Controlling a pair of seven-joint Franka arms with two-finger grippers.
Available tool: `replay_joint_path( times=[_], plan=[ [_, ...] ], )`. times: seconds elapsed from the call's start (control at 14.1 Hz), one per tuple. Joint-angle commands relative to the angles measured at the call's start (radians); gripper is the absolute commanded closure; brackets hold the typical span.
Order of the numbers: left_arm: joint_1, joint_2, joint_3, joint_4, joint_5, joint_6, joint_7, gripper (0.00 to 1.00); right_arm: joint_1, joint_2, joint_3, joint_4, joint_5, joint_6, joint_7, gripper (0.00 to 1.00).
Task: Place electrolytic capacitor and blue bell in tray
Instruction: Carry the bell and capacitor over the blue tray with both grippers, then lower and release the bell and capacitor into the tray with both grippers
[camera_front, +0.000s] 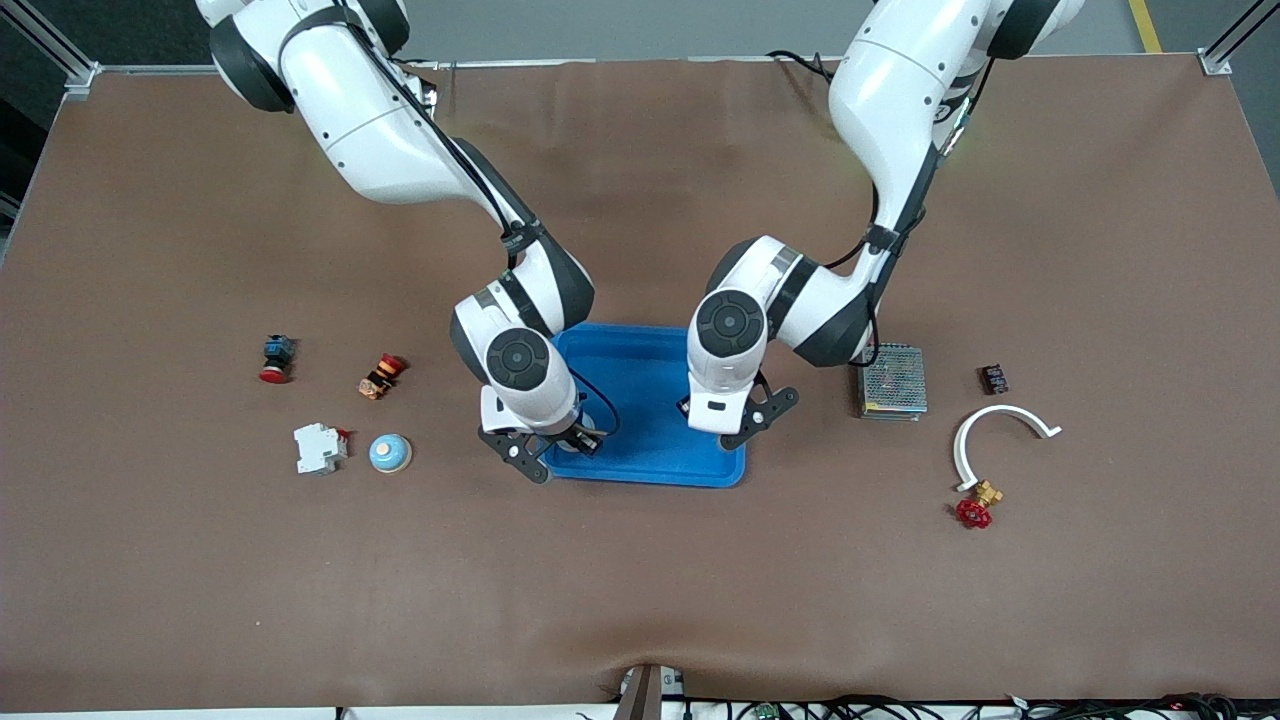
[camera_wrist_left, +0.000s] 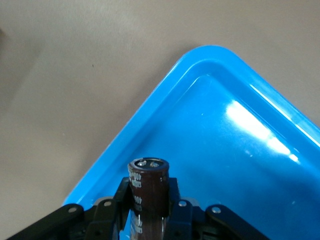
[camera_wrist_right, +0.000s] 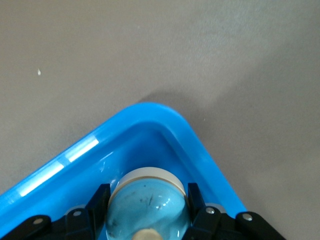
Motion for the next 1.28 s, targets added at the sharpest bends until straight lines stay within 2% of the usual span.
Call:
replay_joint_path(
  times=[0.0, 0.5, 0.85, 0.99, 1.07, 1.14, 1.21],
  plan=[
    [-0.006, 0.025, 0.003, 0.013, -0.033, 0.039, -0.117, 0.91, 0.015, 0.026, -0.008, 0.034, 0.005, -0.009, 0.032, 1.0],
    [-0.034, 0.082, 0.003, 0.008, -0.049, 0.103, -0.243, 0.91, 0.024, 0.043, -0.006, 0.034, 0.005, -0.003, 0.039, 1.0],
    [-0.04, 0.089, 0.004, -0.035, -0.041, 0.103, -0.244, 0.91, 0.032, 0.052, -0.008, 0.034, 0.004, 0.029, 0.065, 1.0],
    [-0.039, 0.09, 0.004, -0.033, -0.039, 0.103, -0.244, 0.85, 0.032, 0.057, -0.008, 0.034, 0.002, 0.029, 0.065, 1.0],
    [-0.039, 0.088, 0.004, -0.033, -0.039, 0.103, -0.243, 0.63, 0.032, 0.057, -0.008, 0.034, 0.002, 0.029, 0.065, 1.0],
    [-0.039, 0.086, 0.004, -0.033, -0.038, 0.103, -0.243, 0.21, 0.032, 0.057, -0.01, 0.032, 0.002, 0.029, 0.065, 0.58],
    [-0.04, 0.083, 0.006, -0.033, -0.03, 0.103, -0.237, 0.0, 0.033, 0.057, -0.01, 0.032, -0.002, 0.029, 0.065, 0.33]
  ],
)
